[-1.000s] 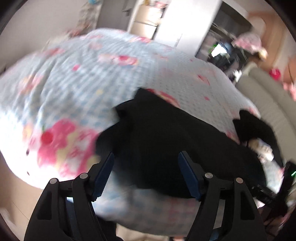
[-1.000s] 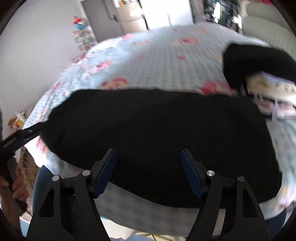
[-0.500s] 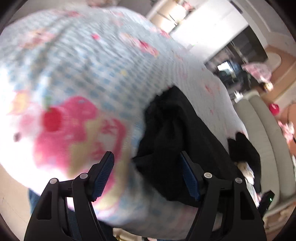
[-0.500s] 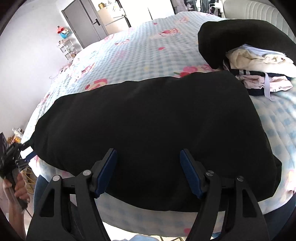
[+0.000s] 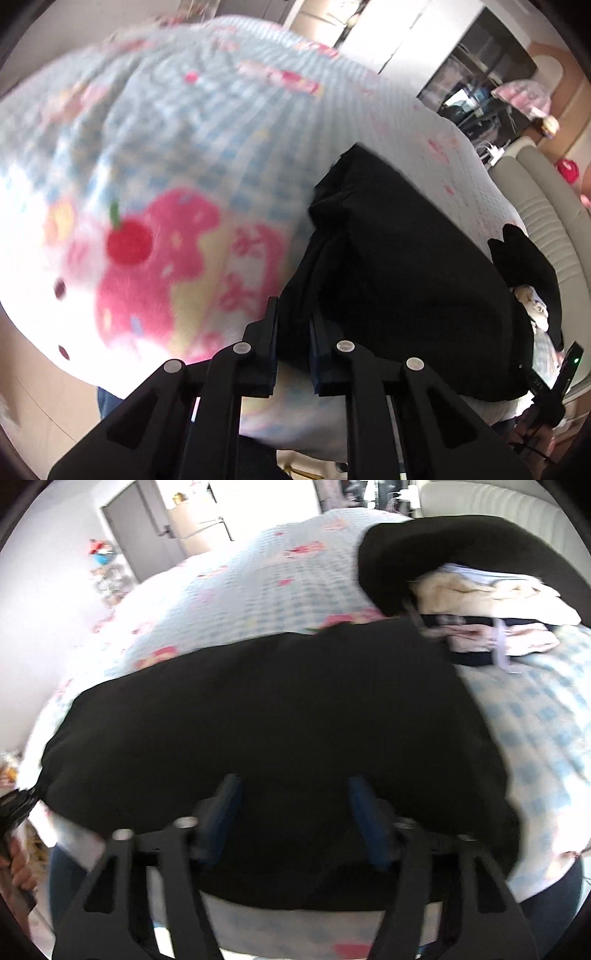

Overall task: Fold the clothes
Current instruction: 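Press the folded black jacket flat with both open grippers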

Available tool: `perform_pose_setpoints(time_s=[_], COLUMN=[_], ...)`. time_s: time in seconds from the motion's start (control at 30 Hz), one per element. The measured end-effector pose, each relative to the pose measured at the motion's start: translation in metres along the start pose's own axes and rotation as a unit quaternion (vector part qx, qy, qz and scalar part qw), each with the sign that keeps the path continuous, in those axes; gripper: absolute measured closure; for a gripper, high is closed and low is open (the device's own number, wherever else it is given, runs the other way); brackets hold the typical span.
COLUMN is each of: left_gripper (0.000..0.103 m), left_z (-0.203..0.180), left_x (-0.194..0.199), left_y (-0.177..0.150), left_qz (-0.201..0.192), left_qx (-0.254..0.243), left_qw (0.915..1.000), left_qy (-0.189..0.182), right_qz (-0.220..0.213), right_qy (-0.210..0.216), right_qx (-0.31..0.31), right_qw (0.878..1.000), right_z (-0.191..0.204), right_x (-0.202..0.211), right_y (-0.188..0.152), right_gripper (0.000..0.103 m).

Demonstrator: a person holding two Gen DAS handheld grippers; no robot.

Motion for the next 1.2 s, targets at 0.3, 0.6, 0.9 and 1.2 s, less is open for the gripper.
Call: perform_pose_setpoints(time_s=[0.3,0.6,0.9,1.2], left_gripper=[0.069,0.070,0.071,0.034], left_z=[0.005,-0.054,-0.049,-0.126], left_x=[0.026,0.020,-0.012,0.029], left_y=[0.020,0.026,0.031,0.045], left_qz=[-0.036,0.000,0.035,-0.055], left_qx=[0.061,-0.020,-0.094,-0.153], left_qw=[0.9973,0.9954,0.9934,0.9857], left_qy=[-0.020,-0.094,0.056,-0.044], right_qz=[-0.008,-0.034,-0.011,-0.028], right_qy=[-0.007,0.035,-0.025,-0.036], right_qx=[-0.058,0.020,0.005,-0.040], right_qw=[0.998,0.999,1.000,0.998], right_z=[-0.055,0.009,-0.035,-0.044], right_x=[0.010,0.019,0.008,0.036], right_y=[0.013,0.023,0.010,0.034], right_gripper=[0.088,0.051,0.070,0.053])
Point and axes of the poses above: each gripper's, at about its wrist camera, not at the fingertips, and x roughly against the way its jaws point, z to its left, y to its top, the point moved 9 cm from there along -x, roughly the way its jaws point, and after that the axes turned 13 degrees about -z, right-handed, at the moved point
